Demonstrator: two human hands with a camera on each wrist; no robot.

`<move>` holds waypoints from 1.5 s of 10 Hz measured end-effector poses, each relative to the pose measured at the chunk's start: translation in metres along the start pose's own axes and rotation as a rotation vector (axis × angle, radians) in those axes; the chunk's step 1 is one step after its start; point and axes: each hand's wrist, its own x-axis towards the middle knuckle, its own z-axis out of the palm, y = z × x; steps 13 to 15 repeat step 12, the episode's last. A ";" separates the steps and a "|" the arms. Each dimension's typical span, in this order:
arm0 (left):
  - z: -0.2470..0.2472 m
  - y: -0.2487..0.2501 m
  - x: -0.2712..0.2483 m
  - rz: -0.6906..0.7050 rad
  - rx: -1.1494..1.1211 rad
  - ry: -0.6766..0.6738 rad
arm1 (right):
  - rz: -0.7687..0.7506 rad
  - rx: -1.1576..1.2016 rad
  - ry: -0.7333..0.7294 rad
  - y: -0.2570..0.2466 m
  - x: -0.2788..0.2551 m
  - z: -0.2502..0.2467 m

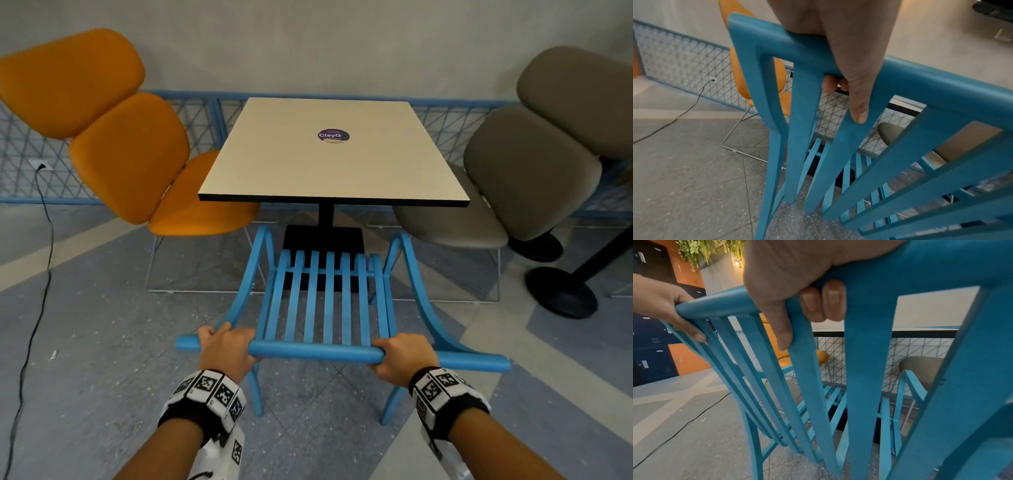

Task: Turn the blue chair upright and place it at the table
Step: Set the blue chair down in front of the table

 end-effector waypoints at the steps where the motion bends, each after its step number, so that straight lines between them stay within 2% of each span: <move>1: 0.005 -0.001 -0.010 0.010 -0.045 0.006 | 0.035 0.018 0.015 -0.003 -0.005 0.005; 4: 0.006 -0.015 -0.018 0.018 0.014 -0.028 | 0.004 0.010 0.004 -0.015 -0.006 0.012; 5: -0.002 -0.011 -0.009 -0.090 -0.039 -0.071 | 0.005 0.002 0.022 -0.015 0.000 0.006; 6: 0.001 -0.009 -0.001 -0.091 0.047 -0.072 | 0.016 0.013 0.024 -0.012 0.004 0.001; 8: 0.002 -0.006 0.007 -0.080 0.073 -0.072 | 0.035 0.000 0.006 -0.006 0.013 -0.002; 10: -0.001 -0.005 0.005 -0.046 0.013 -0.063 | 0.068 0.045 0.008 -0.009 0.011 -0.002; 11: -0.003 -0.009 -0.015 0.076 -0.054 0.107 | 0.026 0.095 0.136 -0.012 -0.002 0.003; 12: 0.009 -0.017 -0.069 0.226 0.009 0.222 | 0.042 -0.011 0.392 -0.010 -0.036 0.030; 15: 0.009 -0.017 -0.069 0.226 0.009 0.222 | 0.042 -0.011 0.392 -0.010 -0.036 0.030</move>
